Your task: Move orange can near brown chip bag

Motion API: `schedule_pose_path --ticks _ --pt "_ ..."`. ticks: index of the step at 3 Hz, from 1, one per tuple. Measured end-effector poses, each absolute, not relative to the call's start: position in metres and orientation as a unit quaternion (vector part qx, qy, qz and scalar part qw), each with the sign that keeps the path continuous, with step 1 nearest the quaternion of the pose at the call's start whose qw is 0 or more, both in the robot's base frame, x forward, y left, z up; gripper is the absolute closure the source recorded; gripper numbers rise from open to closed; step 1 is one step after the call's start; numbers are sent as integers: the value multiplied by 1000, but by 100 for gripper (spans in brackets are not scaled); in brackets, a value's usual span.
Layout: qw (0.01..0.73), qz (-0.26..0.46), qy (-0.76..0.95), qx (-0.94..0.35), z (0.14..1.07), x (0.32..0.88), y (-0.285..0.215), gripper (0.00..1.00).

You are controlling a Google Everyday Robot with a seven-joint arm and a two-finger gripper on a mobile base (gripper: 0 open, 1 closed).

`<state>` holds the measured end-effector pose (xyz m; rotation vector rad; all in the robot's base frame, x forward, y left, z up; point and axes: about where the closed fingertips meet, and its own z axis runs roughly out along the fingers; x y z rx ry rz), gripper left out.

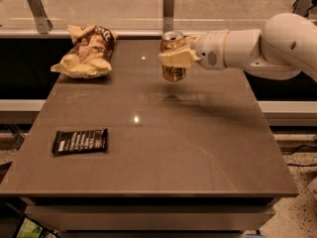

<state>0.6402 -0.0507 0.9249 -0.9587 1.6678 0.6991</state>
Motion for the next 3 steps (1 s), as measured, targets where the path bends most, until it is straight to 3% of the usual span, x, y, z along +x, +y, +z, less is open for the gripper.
schedule_pose_path --ticks 3 --pt "504 301 698 -411 919 696 20 100"
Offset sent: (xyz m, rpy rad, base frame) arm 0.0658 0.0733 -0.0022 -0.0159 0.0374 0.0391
